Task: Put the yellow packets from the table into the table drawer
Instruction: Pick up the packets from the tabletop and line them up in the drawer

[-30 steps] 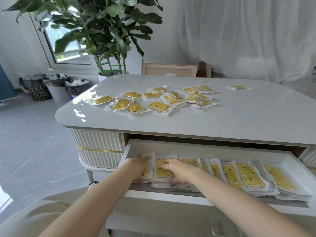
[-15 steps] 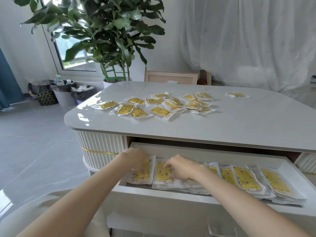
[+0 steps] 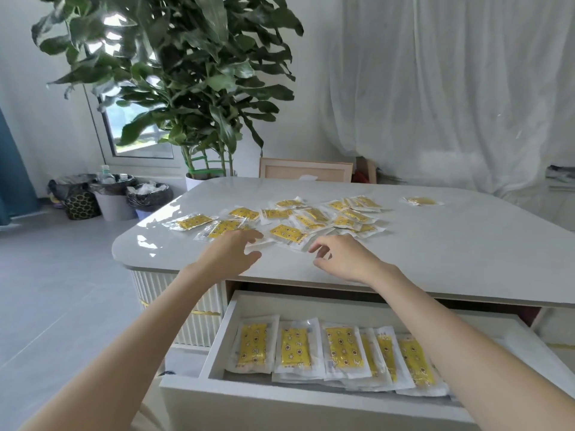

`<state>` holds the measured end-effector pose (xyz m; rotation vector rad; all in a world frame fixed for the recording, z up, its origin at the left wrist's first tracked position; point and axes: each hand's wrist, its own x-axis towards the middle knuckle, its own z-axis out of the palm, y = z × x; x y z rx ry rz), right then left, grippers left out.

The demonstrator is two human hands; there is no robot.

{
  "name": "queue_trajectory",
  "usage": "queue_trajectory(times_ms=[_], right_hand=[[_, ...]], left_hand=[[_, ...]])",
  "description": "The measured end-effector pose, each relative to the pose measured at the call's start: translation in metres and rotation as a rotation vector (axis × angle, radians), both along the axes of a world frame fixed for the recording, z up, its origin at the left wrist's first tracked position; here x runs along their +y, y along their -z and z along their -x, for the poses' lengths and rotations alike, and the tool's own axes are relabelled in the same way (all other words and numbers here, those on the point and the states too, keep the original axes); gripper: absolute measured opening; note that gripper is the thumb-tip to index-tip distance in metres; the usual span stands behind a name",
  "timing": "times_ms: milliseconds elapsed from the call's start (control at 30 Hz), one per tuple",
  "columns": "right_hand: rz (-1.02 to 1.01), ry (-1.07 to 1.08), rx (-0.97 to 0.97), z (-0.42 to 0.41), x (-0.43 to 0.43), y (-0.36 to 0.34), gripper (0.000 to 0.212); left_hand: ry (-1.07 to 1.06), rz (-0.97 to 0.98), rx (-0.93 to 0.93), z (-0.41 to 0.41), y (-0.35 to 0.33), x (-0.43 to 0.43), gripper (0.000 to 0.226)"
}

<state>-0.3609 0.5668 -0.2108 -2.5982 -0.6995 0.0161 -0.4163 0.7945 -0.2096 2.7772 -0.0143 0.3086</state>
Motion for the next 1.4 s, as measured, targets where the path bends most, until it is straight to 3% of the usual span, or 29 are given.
queue_trajectory(times_ms=[133, 433, 633, 833, 967, 1067, 1133, 1267, 1333, 1400], right_hand=[[-0.002, 0.044, -0.033, -0.023, 0.014, 0.010, 0.042], [0.200, -0.020, -0.097, -0.083, 0.046, 0.035, 0.064], [0.272, -0.053, -0.160, -0.105, 0.064, 0.044, 0.057], [0.149, 0.010, -0.287, -0.101, 0.075, 0.028, 0.032], [0.040, 0.075, -0.116, -0.101, 0.076, 0.026, 0.027], [0.046, 0.109, 0.060, -0.104, 0.079, 0.025, 0.033], [0.042, 0.149, 0.154, -0.107, 0.079, 0.024, 0.042], [-0.023, 0.191, 0.326, -0.107, 0.079, 0.017, 0.082], [-0.067, 0.206, 0.349, -0.107, 0.080, 0.013, 0.089], [-0.193, 0.199, 0.357, -0.107, 0.084, 0.007, 0.087]], left_hand=[[-0.039, -0.034, -0.037, -0.033, 0.007, 0.001, 0.050], [-0.267, -0.062, 0.079, -0.101, 0.038, 0.037, 0.061], [-0.339, -0.108, 0.197, -0.119, 0.058, 0.046, 0.063], [-0.297, -0.082, 0.286, -0.122, 0.038, 0.058, 0.055], [-0.240, -0.050, 0.317, -0.123, 0.026, 0.054, 0.044], [-0.202, 0.025, 0.172, -0.123, 0.021, 0.052, 0.032], [-0.274, 0.071, 0.141, -0.119, 0.023, 0.057, 0.043], [-0.399, 0.076, 0.258, -0.112, 0.032, 0.069, 0.084], [-0.372, 0.291, 0.260, -0.113, 0.032, 0.077, 0.100], [-0.363, 0.491, 0.221, -0.113, 0.031, 0.084, 0.099]])
